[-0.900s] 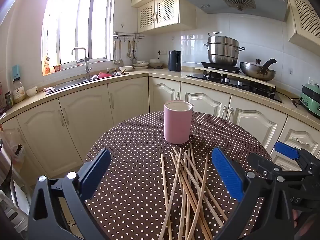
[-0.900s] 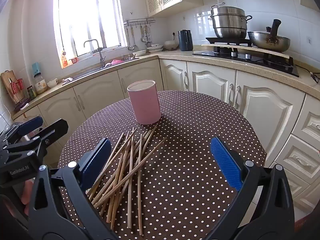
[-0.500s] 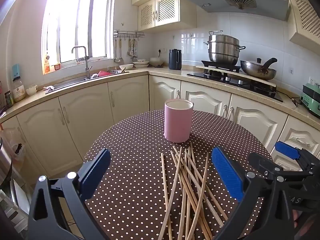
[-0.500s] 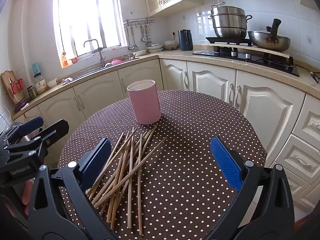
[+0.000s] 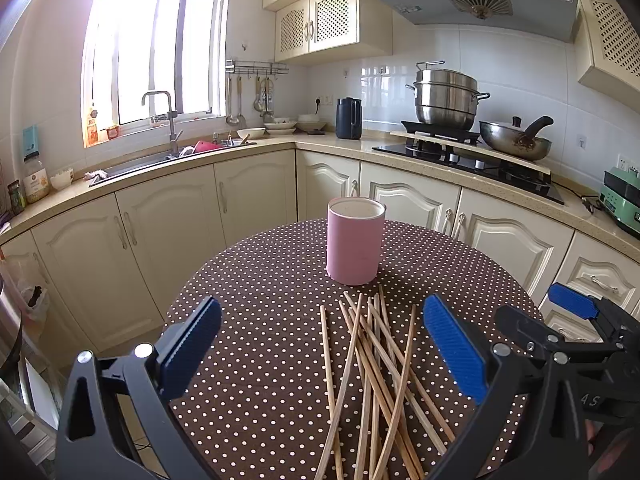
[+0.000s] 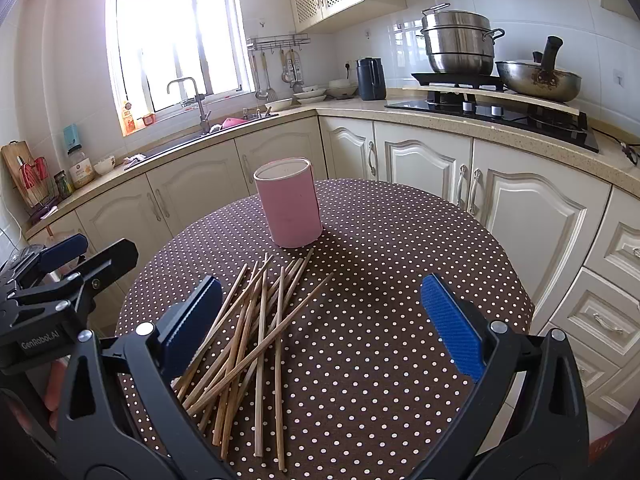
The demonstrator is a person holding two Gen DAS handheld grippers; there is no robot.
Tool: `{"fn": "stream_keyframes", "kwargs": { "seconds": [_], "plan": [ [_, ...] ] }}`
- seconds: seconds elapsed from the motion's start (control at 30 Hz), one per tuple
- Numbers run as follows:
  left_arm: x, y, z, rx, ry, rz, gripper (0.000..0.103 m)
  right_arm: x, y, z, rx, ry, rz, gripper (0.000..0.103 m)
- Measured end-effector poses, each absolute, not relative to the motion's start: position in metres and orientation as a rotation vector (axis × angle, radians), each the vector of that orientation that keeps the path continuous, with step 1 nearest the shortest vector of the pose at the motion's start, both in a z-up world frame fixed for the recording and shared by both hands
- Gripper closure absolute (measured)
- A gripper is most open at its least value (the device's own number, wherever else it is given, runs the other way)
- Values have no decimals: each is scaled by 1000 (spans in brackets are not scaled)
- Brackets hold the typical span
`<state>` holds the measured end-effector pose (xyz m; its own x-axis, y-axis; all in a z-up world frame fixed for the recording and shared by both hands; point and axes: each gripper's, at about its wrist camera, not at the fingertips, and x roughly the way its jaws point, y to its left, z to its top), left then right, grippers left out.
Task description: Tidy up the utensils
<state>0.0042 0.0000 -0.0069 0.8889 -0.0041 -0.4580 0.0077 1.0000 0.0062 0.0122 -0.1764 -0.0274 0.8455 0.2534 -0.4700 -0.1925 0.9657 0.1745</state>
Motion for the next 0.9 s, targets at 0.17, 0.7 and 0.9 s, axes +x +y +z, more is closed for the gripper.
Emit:
{"fn": "stream_keyframes", "kwargs": {
  "seconds": [0.17,0.7,0.9],
  "plan": [
    [5,-2,-7,8,474,-6,4,13,-176,-28,121,513,237,5],
    [4,-2,-5,7,473,-6,4,12,-175,-28,121,514,237,5],
    [4,-2,-5,6,473,-6,4,12,-175,-28,120,512,238,5]
  ]
}}
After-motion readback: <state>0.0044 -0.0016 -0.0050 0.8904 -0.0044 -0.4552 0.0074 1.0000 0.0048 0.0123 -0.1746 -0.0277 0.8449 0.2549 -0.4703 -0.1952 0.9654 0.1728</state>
